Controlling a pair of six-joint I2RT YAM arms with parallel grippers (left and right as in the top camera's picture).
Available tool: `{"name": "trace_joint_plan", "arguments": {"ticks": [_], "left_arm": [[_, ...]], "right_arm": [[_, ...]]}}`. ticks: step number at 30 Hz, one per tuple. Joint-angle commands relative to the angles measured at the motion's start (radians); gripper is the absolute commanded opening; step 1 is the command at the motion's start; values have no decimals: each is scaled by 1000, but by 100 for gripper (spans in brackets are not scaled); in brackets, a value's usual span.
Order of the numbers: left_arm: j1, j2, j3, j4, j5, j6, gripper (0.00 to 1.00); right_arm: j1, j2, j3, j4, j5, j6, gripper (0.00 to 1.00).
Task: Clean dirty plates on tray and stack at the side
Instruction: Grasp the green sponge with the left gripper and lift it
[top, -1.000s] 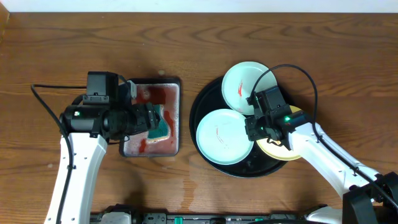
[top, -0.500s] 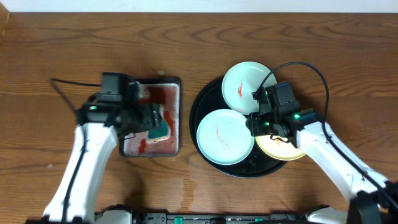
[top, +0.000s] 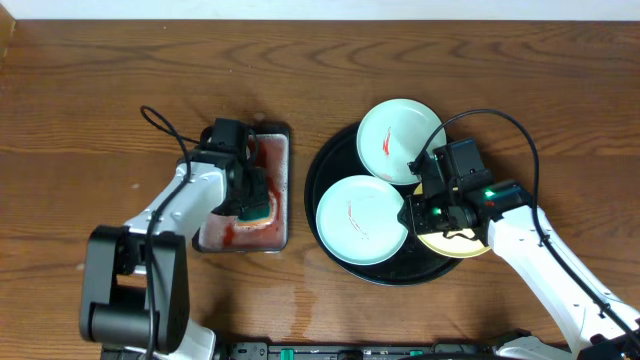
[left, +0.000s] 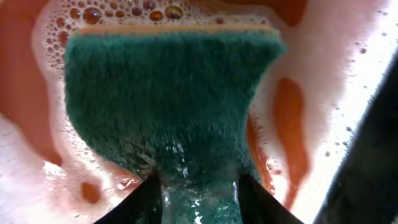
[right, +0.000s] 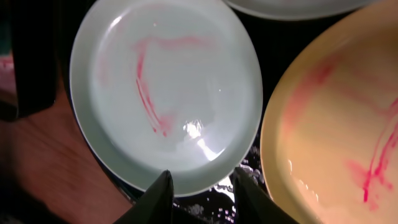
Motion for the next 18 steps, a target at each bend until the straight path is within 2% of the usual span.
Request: {"name": "trace_joint_plan", "arguments": {"ticks": [1,3,10,13,18], "left_arm": [[1,90,-11,8,-81,-14,24],[1,98,-11,5,-79,-14,8],[1,19,27,-72,-79,-33,7],[1,-43,43,-103,-78,-32,7],[1,-167,46,-146,-52,-32,7]], "right_arm": [[-4,-3,13,-15,2,-12,31],[-4,-3,13,-20,23,-12,34],[-4,6,13,8,160,15,35],[-4,19,13,50,160,17,35],[8,91,13,108,154,-11,25]]}}
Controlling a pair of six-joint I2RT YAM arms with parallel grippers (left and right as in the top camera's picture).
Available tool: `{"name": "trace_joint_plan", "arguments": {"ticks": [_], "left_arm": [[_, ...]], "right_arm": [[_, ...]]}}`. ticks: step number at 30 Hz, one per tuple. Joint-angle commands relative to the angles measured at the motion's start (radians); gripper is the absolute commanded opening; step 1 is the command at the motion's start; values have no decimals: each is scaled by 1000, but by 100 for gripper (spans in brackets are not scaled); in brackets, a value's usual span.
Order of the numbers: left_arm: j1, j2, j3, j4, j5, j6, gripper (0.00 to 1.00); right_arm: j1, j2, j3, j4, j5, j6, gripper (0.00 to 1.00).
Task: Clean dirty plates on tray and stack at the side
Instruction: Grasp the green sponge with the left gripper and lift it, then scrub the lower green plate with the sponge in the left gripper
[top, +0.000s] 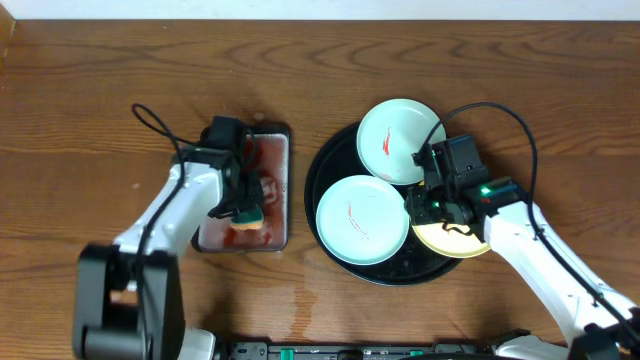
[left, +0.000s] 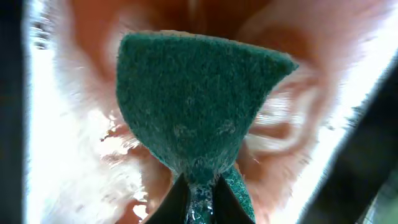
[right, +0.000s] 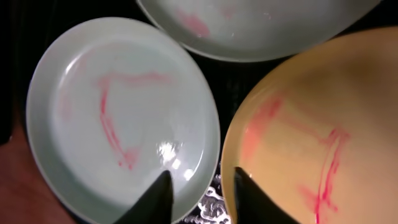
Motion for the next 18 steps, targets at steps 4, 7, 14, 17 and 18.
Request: {"name": "trace_joint_plan", "arguments": {"ticks": [4,7,14,17,18], "left_arm": [[3,-153,16,-44,62,-8,7],[0,-197,16,-55,117,-8,8],[-68,-226,16,-66,158,-4,8],[-108,-226,16,-65,158,-4,8],[-119,-226,16,-65,157,-4,7]], "right_arm": [[24,143,13,58,17,-14,20],[31,198,13,115,-3,-21,20],[35,268,14,207,49,-21,23],[35,267,16,222,50,-33,17],[35,267,16,226,50,-32,11]]}}
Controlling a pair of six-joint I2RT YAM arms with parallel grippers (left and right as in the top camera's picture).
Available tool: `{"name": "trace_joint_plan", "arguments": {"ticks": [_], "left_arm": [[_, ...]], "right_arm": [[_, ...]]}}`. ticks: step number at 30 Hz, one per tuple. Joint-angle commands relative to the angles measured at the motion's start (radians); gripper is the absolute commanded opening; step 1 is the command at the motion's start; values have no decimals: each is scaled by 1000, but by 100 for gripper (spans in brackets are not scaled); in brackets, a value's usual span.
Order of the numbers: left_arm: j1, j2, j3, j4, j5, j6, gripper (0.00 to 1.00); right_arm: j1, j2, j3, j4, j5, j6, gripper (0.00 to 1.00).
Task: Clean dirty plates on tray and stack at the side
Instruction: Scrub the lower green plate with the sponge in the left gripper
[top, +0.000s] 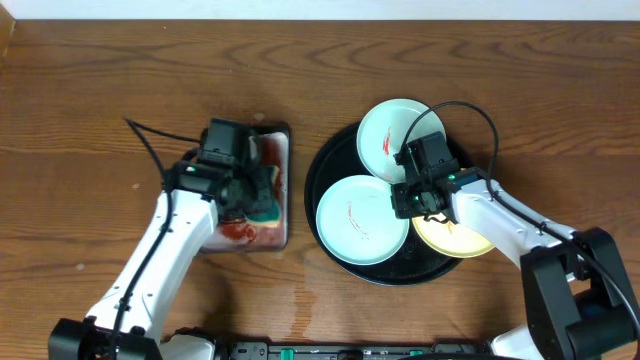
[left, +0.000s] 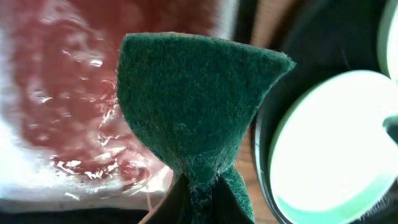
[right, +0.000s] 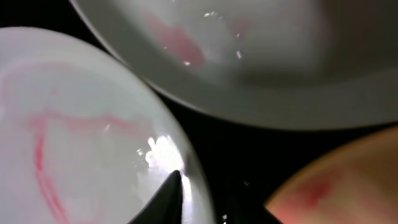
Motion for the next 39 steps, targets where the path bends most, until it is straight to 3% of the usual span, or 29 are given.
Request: {"name": "trace_joint_plan", "arguments": {"ticks": [1,8,14,27,33,39], "left_arm": [[-41,-13,16,-3,17,-4,7],[-146,-13,16,65,24,-25,7],[-281,27,-11,271,23,-122,7],[-457,377,-12,542,44,-364,7],[-438,439,-11,441,8,-364,7],[-394,433,34,195,-259,-347,7]], "right_arm": [[13,2,15,8,25,-8,4],[13,17,12,-53,12,89,1],[13,20,12,-39,11,146,1],[14,20,12,-48,8,135,1],[14,20,12,-49,7,135,1],[13,20,12,-57,8,126,1]]}}
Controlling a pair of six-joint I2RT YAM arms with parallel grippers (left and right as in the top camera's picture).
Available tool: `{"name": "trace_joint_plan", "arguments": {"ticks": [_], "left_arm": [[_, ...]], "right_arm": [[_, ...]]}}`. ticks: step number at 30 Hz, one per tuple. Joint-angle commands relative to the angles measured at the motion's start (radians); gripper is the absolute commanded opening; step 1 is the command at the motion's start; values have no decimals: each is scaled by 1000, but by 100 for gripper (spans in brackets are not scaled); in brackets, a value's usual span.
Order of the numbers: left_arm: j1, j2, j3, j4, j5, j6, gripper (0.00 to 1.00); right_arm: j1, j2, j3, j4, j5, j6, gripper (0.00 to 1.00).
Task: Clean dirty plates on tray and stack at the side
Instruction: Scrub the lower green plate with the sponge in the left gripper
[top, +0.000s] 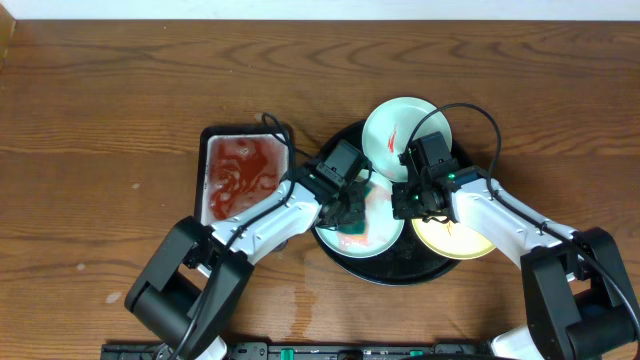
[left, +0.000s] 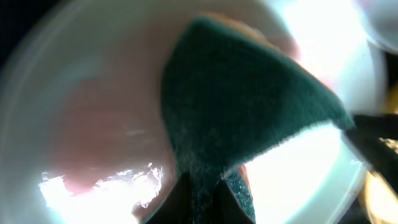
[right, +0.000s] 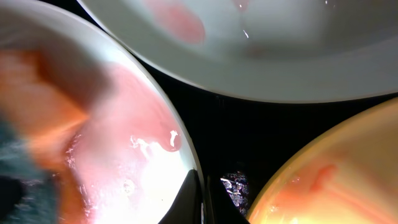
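A round black tray (top: 390, 275) holds three smeared plates. My left gripper (top: 350, 203) is shut on a green sponge (left: 249, 118), which presses on the front-left pale green plate (top: 382, 228); pink suds smear that plate (left: 93, 124). My right gripper (right: 202, 186) is shut on the same plate's right rim (right: 186, 155); in the overhead view the right gripper (top: 408, 205) sits between the plates. A second pale green plate (top: 395, 125) lies at the tray's back and a yellow plate (top: 462, 240) at its right, both streaked red.
A black rectangular basin (top: 245, 130) of red soapy water stands left of the tray. The second green plate (right: 280, 50) and the yellow plate (right: 323, 180) crowd close around my right fingers. Bare wooden table surrounds both.
My left gripper has moved with the sponge from the basin's right edge onto the front-left plate. My right gripper, then open astride that plate's rim, is now shut on it.
The sponge was first down in the soapy basin while my right gripper hung open over the plates. Then the sponge was held above the suds. Then it hung at the basin's edge, right fingers at the plate's rim. Now it rubs the held plate.
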Motion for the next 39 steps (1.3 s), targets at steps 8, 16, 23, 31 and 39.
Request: {"name": "trace_joint_plan", "arguments": {"ticks": [8,16,23,31,39], "left_arm": [[54,43,10,-205,-396,-3,7],[43,79,9,91,65,-10,7],[-25,149,9,169,265,-55,8],[-93,150,10,221,347,-53,7],[-88,150,9,230,333,-42,7]], "right_arm": [[13,19,5,-20,15,-5,1],[13,19,5,-20,14,-5,1],[13,19,5,-21,14,-5,1],[13,19,5,-21,14,-5,1],[13,20,5,-21,14,-5,1]]}}
